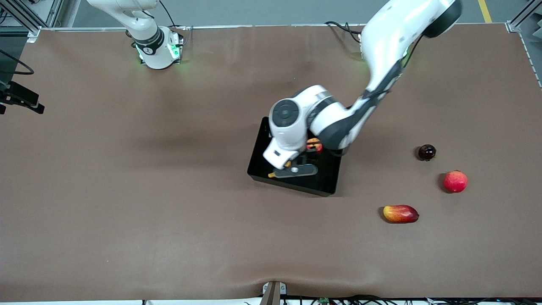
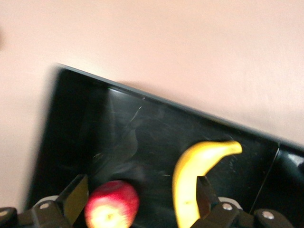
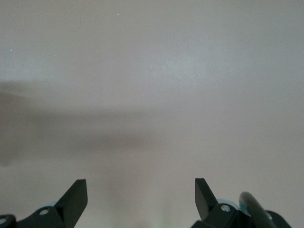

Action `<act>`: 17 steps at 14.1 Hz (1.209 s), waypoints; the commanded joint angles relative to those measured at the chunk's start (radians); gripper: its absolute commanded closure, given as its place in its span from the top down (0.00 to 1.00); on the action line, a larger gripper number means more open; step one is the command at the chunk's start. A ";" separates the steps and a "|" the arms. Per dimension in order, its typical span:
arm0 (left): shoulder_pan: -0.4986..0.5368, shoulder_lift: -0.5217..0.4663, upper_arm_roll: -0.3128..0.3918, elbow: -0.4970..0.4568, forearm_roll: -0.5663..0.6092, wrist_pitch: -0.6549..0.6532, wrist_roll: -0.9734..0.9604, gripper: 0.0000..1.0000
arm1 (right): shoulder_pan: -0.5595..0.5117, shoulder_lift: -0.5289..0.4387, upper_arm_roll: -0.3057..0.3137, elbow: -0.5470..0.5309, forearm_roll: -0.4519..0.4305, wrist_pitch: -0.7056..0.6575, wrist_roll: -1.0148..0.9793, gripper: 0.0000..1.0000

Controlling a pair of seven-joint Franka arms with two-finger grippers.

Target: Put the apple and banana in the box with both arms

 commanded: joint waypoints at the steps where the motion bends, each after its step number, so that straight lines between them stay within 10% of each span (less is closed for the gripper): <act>1: 0.140 -0.216 -0.006 -0.042 -0.072 -0.094 0.097 1.00 | -0.018 0.002 0.012 0.015 0.007 -0.013 0.014 1.00; 12: 0.447 -0.557 0.003 -0.071 -0.236 -0.317 0.556 1.00 | -0.018 0.002 0.012 0.015 0.007 -0.015 0.014 1.00; 17: 0.295 -0.665 0.295 -0.148 -0.361 -0.352 0.721 1.00 | -0.018 0.002 0.012 0.015 0.007 -0.013 0.014 1.00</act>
